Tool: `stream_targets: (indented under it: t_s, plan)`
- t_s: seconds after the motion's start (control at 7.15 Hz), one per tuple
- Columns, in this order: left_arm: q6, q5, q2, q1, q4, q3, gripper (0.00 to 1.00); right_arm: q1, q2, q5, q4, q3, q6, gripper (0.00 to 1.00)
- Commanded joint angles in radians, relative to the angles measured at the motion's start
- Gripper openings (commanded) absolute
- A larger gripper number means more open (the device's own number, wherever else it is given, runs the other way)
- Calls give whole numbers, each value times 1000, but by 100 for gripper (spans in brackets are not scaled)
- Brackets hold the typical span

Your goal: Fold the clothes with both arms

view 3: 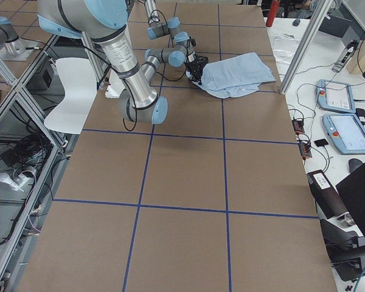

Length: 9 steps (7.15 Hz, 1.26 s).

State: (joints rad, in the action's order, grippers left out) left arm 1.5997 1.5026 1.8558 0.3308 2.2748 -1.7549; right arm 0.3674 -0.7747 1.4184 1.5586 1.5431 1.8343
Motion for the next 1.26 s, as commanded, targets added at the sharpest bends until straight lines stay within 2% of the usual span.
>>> stream_targets:
  t_s: [0.0, 0.14, 0.28, 0.42, 0.56, 0.7, 0.84, 1.12]
  plan:
    - [-1, -2, -1, -6, -1, -2, 0, 1, -3, -1, 0, 0, -1, 0]
    - [-1, -2, 2, -6, -1, -5, 0, 2, -12, 0, -2, 9, -3, 0]
    - [-3, -1, 6, -6, -3, -43, 0, 2, -84, 4, 0, 105, -6, 0]
    - [-3, 7, 6, -7, -20, -104, 0, 2, -197, 10, 11, 256, -7, 0]
    - [-1, 10, 9, -34, -88, -185, 0, -31, -265, 7, 99, 411, -7, 0]
    - [-1, 18, 9, -54, -137, -274, 0, -98, -287, -13, 215, 554, -6, 0]
    - [0, 33, 5, -85, -164, -344, 0, -190, -313, -92, 310, 680, 3, 0]
    - [17, 38, 5, -160, -280, -508, 0, -296, -316, -148, 456, 813, 48, 0]
